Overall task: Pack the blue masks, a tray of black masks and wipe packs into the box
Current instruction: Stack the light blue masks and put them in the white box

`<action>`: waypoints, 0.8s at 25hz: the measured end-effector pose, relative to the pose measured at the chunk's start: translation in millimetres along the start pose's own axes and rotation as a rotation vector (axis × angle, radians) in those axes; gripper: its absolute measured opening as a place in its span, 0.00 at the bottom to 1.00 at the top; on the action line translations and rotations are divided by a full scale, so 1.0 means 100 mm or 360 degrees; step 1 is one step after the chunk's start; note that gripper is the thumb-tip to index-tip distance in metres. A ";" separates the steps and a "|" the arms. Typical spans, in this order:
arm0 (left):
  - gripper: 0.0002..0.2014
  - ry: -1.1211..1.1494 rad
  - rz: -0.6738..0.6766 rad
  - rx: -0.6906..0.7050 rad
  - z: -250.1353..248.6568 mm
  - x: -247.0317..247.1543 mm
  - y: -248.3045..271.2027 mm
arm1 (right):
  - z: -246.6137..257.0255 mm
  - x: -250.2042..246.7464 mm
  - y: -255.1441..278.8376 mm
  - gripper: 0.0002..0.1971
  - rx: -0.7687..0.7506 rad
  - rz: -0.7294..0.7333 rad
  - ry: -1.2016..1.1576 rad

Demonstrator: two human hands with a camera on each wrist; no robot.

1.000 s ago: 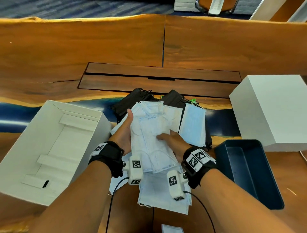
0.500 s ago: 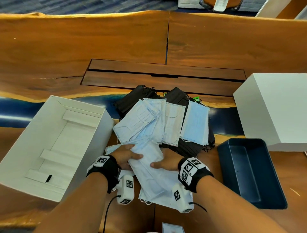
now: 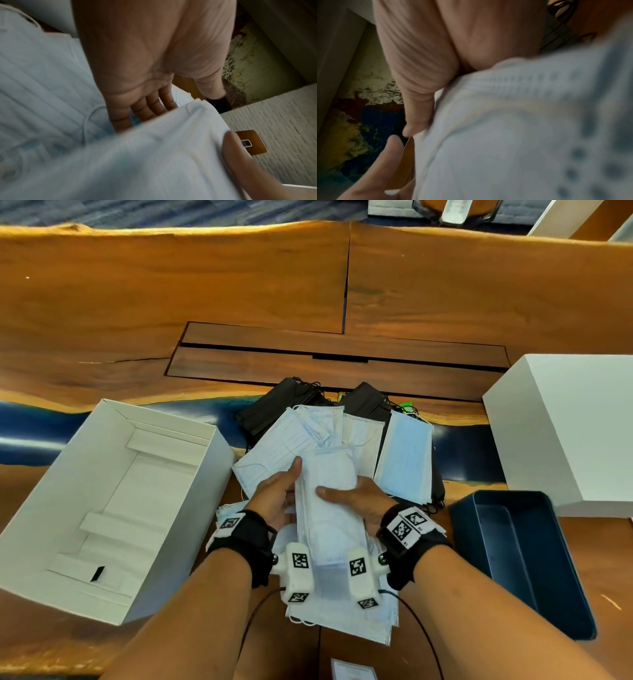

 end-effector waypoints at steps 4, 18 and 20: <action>0.27 -0.0130 -0.0061 -0.0038 0.10 0.12 -0.10 | -0.05 0.18 -0.03 0.21 0.0010 0.0078 0.0055; 0.47 -0.2028 -0.0174 0.0357 -1.11 -0.20 -0.88 | 0.05 -0.11 -0.30 0.19 0.0072 -0.0148 -0.0541; 0.35 -0.2071 -0.0192 0.0403 -1.15 -0.18 -0.89 | 0.09 -0.03 -0.37 0.18 0.0045 -0.0140 -0.0571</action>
Point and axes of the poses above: each hand's wrist, its own y-axis away from the middle knuckle, its own x-axis out of the palm, z = x × y, the point moved 9 cm from there along -y, towards the middle knuckle, and after that the axes turned 5 degrees about x, right-handed, at the moved point
